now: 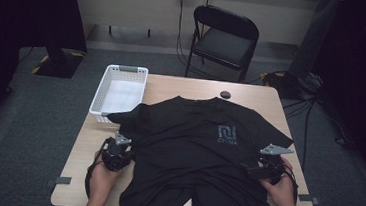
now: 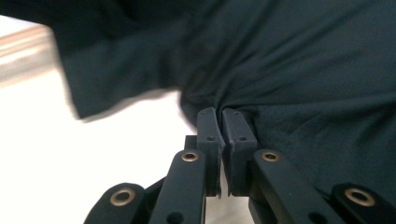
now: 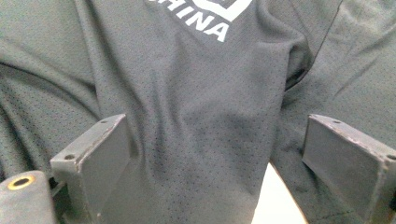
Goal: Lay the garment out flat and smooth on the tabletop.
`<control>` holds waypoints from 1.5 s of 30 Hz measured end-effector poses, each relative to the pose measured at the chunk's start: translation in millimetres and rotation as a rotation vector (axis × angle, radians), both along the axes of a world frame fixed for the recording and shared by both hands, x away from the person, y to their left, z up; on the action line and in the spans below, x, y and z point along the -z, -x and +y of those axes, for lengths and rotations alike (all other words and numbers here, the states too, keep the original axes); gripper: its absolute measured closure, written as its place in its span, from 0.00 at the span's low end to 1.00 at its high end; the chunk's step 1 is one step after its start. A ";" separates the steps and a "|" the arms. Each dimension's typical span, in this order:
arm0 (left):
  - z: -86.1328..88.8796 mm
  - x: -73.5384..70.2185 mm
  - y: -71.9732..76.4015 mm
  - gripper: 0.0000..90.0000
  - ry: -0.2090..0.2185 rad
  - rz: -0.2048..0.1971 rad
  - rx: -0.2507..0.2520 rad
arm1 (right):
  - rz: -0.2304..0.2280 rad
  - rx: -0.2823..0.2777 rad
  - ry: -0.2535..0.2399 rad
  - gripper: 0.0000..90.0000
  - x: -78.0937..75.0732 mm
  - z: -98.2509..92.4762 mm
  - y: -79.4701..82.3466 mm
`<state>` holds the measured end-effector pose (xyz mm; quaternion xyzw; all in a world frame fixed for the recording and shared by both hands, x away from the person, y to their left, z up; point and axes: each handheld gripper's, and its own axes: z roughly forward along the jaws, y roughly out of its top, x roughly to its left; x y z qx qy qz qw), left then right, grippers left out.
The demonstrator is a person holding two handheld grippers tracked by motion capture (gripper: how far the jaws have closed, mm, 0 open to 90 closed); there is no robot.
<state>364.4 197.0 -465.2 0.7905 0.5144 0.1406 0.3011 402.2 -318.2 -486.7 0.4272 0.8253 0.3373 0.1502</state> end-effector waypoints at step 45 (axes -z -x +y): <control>-15.5 9.0 87.8 0.22 0.020 0.002 0.097 | -0.033 0.011 -0.048 0.17 -26.8 -25.4 75.1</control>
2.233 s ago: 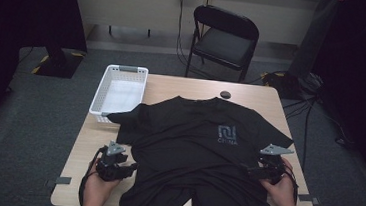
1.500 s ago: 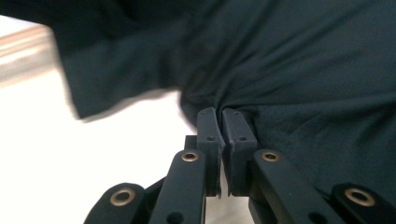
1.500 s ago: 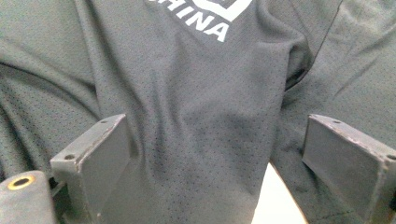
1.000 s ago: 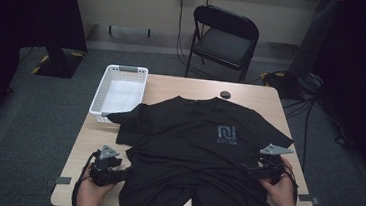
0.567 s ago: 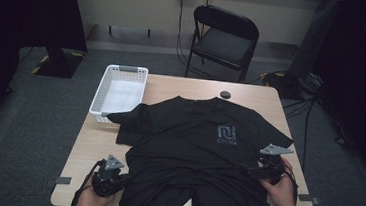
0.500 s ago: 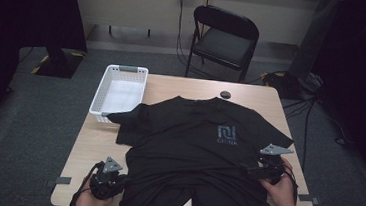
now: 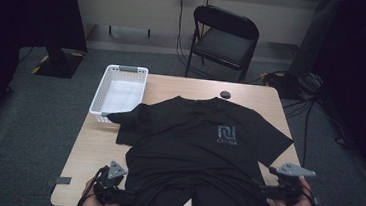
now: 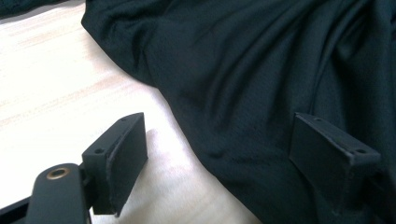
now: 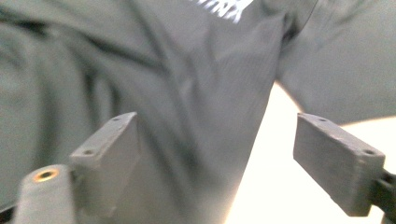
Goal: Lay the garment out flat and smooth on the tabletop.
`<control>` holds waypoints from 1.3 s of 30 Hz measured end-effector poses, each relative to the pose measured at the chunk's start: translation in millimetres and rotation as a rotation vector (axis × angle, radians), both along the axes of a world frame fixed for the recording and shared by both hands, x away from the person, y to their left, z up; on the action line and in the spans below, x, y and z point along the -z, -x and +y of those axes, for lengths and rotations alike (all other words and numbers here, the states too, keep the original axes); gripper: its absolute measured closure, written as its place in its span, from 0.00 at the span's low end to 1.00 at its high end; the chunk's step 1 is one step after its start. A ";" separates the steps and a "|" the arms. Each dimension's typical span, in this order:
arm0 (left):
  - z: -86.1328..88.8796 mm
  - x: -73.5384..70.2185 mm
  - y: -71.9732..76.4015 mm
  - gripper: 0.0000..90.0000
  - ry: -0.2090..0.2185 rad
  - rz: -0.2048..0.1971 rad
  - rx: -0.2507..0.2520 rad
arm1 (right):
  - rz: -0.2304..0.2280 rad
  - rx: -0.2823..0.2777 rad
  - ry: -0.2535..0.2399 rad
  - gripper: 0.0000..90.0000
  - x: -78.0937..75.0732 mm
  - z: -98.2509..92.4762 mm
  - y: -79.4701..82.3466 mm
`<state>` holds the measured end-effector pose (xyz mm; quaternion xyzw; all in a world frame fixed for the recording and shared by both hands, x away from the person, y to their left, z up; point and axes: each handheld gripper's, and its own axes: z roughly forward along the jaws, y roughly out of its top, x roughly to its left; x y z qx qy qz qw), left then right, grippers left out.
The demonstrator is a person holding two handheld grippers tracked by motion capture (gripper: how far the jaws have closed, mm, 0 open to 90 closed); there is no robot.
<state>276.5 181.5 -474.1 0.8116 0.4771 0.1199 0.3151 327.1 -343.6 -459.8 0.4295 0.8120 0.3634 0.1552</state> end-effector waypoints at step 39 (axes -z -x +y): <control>5.9 -34.2 -1.2 0.21 0.141 -0.127 0.200 | -0.003 -0.085 -0.065 0.18 -20.8 -10.3 30.7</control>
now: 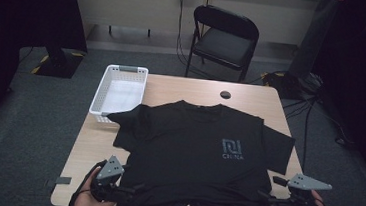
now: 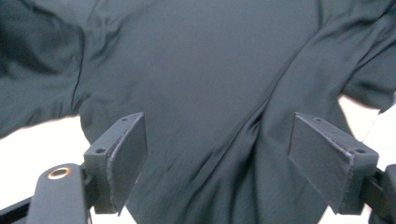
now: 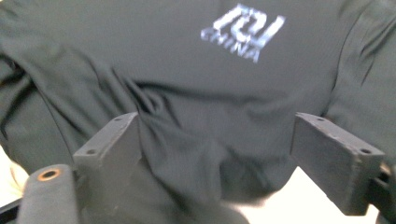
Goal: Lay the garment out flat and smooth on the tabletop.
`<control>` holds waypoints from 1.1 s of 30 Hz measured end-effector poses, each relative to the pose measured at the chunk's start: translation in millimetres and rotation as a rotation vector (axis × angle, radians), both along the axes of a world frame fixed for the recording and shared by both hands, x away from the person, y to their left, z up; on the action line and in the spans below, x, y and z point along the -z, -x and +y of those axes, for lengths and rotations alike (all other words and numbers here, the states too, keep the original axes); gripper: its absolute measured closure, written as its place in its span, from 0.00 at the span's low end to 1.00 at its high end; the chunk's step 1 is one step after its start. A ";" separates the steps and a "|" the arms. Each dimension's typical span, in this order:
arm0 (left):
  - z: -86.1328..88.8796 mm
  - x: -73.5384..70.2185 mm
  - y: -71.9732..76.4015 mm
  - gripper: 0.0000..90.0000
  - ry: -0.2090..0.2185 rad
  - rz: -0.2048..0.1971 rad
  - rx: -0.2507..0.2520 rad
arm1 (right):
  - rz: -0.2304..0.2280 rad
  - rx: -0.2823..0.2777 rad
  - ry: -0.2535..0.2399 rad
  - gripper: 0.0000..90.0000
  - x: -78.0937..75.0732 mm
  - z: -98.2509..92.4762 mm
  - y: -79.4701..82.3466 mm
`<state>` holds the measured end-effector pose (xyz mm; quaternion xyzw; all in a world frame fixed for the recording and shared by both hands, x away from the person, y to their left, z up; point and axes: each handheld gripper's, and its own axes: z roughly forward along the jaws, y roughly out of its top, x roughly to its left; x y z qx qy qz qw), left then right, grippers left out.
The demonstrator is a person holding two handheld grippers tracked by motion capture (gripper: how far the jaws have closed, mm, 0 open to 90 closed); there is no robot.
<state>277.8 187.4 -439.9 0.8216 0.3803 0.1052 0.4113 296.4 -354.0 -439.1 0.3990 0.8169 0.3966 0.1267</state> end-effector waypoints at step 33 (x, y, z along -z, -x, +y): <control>-2.2 -5.7 -49.2 1.00 0.034 0.136 -0.097 | 0.065 0.028 -0.041 0.96 -11.0 7.1 -64.1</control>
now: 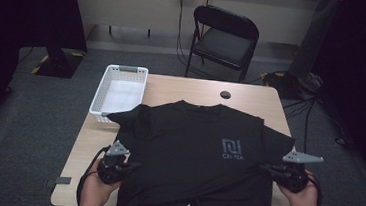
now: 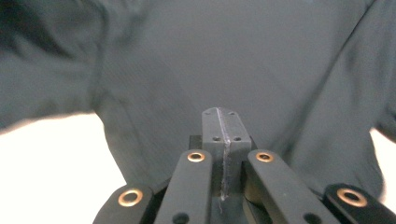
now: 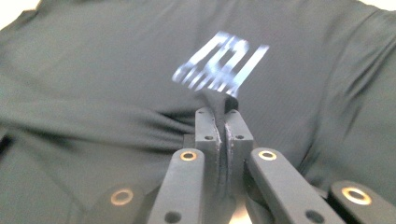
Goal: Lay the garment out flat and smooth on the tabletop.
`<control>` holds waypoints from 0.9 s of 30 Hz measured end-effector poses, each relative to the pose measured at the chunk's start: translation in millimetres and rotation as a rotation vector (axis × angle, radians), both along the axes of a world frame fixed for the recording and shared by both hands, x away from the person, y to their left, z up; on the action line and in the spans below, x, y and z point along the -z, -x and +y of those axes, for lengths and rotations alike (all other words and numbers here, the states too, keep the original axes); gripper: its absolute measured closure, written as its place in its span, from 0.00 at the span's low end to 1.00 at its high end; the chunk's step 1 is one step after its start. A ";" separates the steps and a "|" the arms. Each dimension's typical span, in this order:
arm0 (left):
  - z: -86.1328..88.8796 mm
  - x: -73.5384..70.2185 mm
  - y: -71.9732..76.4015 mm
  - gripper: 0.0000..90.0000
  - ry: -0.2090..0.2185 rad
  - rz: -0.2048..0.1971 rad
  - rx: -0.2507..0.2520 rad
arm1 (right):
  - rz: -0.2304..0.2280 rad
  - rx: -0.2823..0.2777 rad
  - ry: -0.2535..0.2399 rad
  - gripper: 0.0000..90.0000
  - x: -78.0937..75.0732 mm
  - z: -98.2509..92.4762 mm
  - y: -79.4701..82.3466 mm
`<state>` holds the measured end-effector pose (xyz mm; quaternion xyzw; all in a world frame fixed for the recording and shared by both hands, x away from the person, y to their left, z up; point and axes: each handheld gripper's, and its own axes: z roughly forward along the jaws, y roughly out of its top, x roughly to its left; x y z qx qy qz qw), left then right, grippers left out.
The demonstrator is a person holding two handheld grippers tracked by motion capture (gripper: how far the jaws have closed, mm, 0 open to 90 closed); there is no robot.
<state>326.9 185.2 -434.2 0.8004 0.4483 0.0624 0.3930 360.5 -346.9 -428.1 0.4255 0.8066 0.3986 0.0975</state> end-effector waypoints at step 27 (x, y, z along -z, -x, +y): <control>-23.7 25.3 87.8 0.91 -0.111 0.051 0.203 | 0.029 -0.140 0.153 0.97 31.4 8.7 87.5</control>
